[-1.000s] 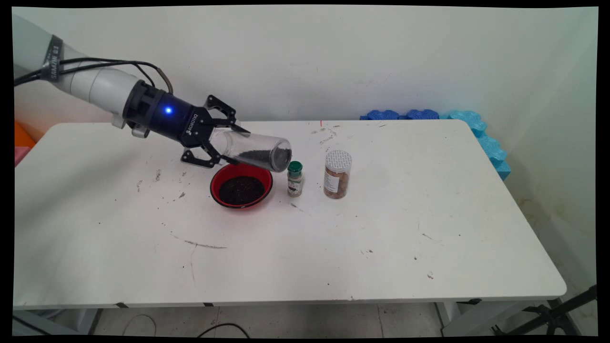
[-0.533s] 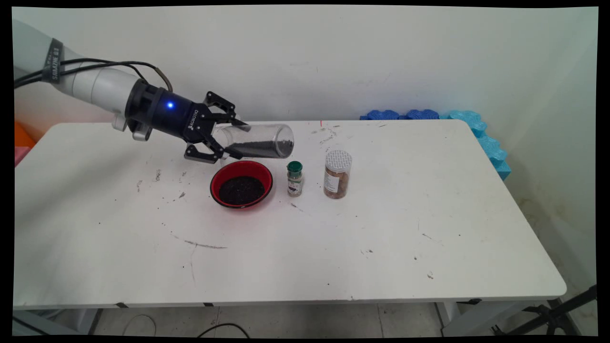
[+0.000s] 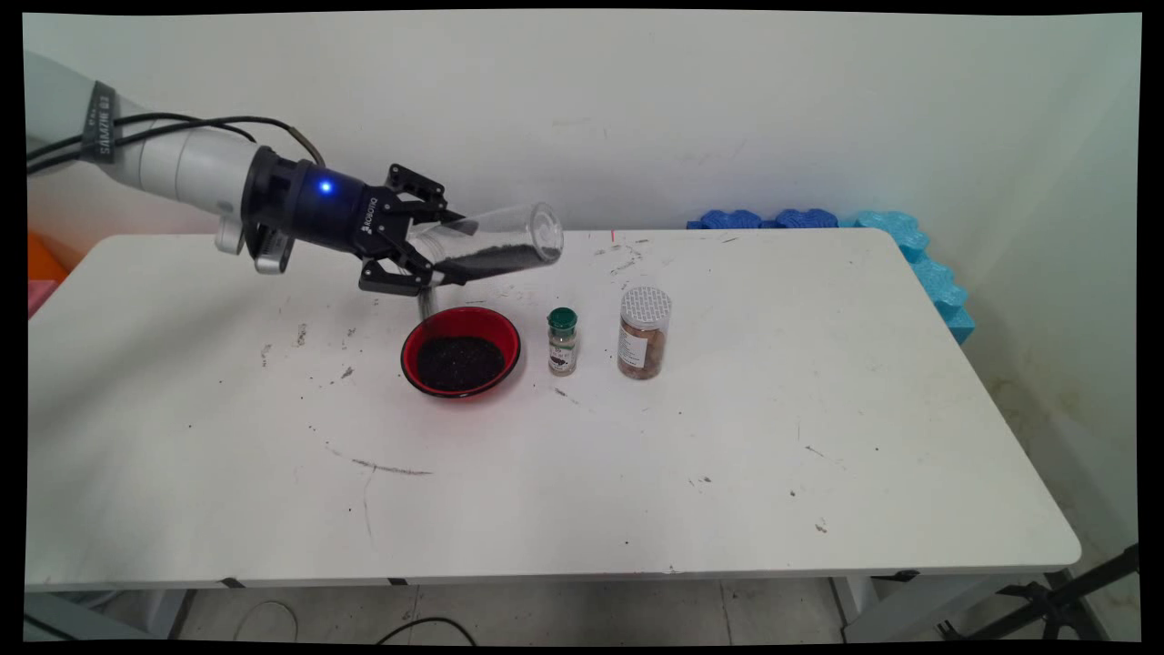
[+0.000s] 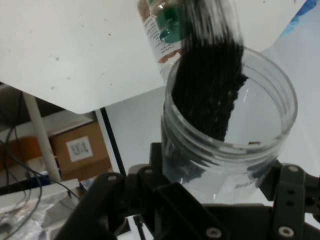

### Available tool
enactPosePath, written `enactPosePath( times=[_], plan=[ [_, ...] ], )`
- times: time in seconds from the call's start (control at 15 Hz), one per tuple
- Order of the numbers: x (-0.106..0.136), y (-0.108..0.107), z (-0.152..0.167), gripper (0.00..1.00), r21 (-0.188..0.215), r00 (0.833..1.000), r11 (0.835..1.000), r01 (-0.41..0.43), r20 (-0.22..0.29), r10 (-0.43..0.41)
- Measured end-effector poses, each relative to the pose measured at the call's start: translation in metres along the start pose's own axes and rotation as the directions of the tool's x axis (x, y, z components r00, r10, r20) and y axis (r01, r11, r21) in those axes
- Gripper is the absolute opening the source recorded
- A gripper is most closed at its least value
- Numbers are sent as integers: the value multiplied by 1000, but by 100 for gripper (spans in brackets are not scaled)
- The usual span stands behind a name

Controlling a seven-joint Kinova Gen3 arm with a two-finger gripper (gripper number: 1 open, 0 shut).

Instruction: Pour the black seasoning powder in the red bowl

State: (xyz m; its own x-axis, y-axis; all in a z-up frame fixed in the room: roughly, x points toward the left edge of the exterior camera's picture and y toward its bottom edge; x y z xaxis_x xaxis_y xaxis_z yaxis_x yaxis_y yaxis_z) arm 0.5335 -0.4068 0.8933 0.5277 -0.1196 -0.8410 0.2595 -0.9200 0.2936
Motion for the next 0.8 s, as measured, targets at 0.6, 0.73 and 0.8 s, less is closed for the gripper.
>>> enactPosePath(
  times=[0.6,0.73,0.8],
  plan=[
    [4,-8,-4,0,-43,995,995,95,42,-93],
    [4,-12,-4,0,-39,995,995,93,49,-91],
    [4,-14,-4,0,-36,995,995,89,52,-87]
  ],
)
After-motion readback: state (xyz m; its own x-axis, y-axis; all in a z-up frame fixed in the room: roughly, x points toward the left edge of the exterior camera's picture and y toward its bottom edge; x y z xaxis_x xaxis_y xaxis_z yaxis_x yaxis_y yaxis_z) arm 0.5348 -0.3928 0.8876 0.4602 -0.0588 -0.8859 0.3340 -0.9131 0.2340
